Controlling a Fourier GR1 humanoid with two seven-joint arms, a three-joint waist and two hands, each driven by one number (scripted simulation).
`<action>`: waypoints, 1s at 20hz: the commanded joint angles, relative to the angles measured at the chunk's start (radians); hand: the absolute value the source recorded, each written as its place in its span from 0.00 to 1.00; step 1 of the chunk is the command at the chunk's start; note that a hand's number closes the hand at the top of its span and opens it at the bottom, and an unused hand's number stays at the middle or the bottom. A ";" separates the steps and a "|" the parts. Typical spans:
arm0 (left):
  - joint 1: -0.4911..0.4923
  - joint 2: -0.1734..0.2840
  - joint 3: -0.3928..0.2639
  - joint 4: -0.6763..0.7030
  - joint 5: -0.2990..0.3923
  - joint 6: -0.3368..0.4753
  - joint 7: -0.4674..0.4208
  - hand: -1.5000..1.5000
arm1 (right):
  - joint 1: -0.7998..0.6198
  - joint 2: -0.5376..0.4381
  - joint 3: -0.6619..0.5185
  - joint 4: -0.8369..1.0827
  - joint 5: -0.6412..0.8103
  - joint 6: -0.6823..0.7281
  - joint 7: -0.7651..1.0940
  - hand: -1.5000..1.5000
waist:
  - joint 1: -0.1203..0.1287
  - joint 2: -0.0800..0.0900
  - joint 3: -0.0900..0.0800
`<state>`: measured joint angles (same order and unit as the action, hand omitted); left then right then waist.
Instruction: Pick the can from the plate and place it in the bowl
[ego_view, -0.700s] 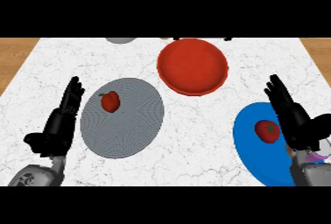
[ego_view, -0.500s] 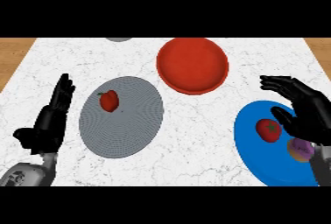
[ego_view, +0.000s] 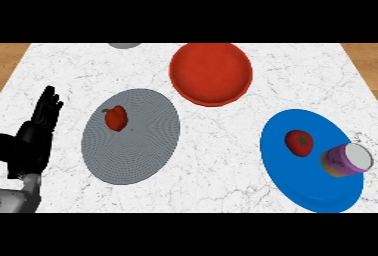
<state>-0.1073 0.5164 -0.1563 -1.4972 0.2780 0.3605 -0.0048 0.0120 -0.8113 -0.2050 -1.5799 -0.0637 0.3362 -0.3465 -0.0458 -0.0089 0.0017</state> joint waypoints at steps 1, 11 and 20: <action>0.008 0.030 0.045 0.020 0.029 -0.044 -0.001 0.50 | 0.190 -0.081 -0.111 0.070 0.063 0.079 -0.333 0.00 | -0.001 0.004 0.001; -0.088 -0.031 0.050 0.054 -0.044 -0.072 0.066 0.50 | 0.154 -0.213 -0.288 0.201 0.050 0.239 -0.335 0.00 | 0.036 0.009 -0.002; -0.038 -0.025 0.045 -0.045 -0.065 -0.078 0.101 0.50 | -0.025 -0.346 -0.102 0.103 0.155 0.273 -0.110 0.00 | 0.066 0.012 -0.002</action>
<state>-0.1456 0.4884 -0.1138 -1.5317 0.2236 0.2867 0.0887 0.0157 -1.1053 -0.3818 -1.4342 0.0141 0.5753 -0.4857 0.0112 0.0014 -0.0007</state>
